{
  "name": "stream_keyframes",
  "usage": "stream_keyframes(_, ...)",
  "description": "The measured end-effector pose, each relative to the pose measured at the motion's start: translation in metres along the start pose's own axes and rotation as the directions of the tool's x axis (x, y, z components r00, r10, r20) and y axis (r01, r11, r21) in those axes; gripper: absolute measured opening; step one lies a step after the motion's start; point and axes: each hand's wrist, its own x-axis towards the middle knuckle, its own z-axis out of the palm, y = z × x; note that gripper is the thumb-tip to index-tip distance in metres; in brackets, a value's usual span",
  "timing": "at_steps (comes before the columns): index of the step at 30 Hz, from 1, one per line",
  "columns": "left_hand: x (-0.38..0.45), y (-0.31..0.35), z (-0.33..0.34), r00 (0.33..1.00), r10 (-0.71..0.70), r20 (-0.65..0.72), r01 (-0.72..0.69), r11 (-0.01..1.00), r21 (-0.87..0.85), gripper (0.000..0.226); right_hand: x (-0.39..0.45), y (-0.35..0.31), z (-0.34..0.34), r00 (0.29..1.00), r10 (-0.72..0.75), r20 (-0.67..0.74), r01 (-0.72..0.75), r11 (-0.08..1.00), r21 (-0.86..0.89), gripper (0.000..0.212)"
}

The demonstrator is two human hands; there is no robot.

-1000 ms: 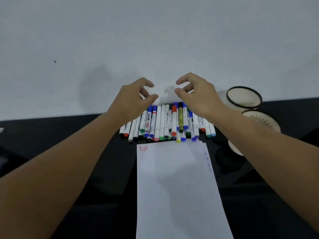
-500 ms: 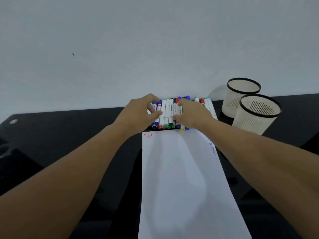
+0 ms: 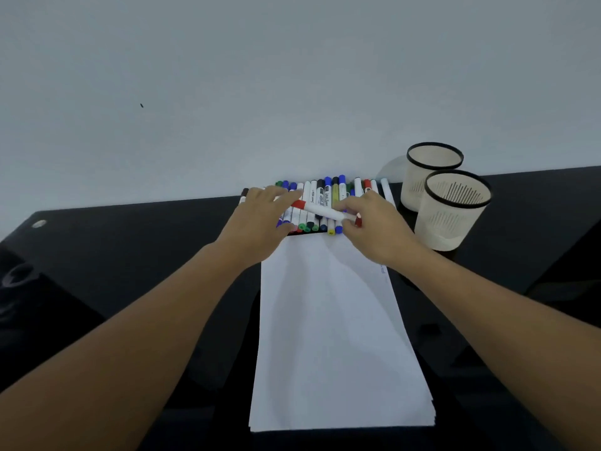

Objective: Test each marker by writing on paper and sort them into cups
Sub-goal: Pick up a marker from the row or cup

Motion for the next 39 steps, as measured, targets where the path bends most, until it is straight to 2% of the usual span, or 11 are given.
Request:
stream_keyframes(4,-0.017,0.008,0.000,0.999,-0.002,0.035,0.007,0.987,-0.160,0.032,-0.022,0.003,-0.001,0.998,-0.054,0.032,0.055,0.998,-0.018,0.031)
stream_keyframes(6,-0.026,0.009,-0.002,0.999,0.004,0.046,0.006,0.977,-0.214,0.025,-0.030,0.003,-0.001,0.995,-0.078,0.061,0.082,0.995,-0.064,0.031)
stream_keyframes(8,-0.034,0.010,-0.004,0.998,0.000,0.064,0.016,0.969,-0.248,0.027,-0.036,-0.002,-0.001,0.988,-0.125,0.090,0.135,0.984,-0.116,0.033)
stream_keyframes(11,-0.041,0.011,-0.007,0.995,-0.039,0.087,0.064,0.954,-0.294,0.033,-0.038,-0.016,0.000,0.970,-0.186,0.153,0.197,0.979,-0.058,0.041)
stream_keyframes(15,-0.051,0.009,-0.013,0.998,-0.033,0.049,0.048,0.939,-0.340,0.038,-0.036,-0.028,0.009,0.956,-0.240,0.167,0.246,0.969,-0.017,0.032)
stream_keyframes(17,-0.056,0.009,-0.016,0.999,-0.028,0.028,0.037,0.932,-0.361,0.033,-0.037,-0.030,0.010,0.954,-0.246,0.171,0.250,0.968,-0.003,0.031)
stream_keyframes(21,-0.060,0.007,-0.017,0.997,-0.018,0.081,0.044,0.941,-0.337,0.020,-0.039,-0.031,0.010,0.941,-0.285,0.182,0.289,0.957,0.004,0.029)
stream_keyframes(26,-0.059,0.004,-0.018,0.993,0.007,0.117,0.031,0.948,-0.318,0.019,-0.038,-0.029,0.011,0.937,-0.302,0.173,0.306,0.952,0.007,0.029)
stream_keyframes(30,-0.059,0.003,-0.020,0.995,0.032,0.092,-0.005,0.961,-0.277,0.023,-0.037,-0.030,0.012,0.941,-0.301,0.157,0.304,0.953,0.003,0.031)
stream_keyframes(36,-0.056,0.008,-0.023,0.994,0.052,0.092,-0.029,0.971,-0.235,0.029,-0.038,-0.033,0.009,0.947,-0.286,0.147,0.313,0.926,-0.209,0.035)
stream_keyframes(39,-0.054,0.015,-0.024,0.988,0.081,0.129,-0.047,0.967,-0.250,0.022,-0.043,-0.028,0.005,0.945,-0.277,0.177,0.302,0.944,-0.136,0.033)
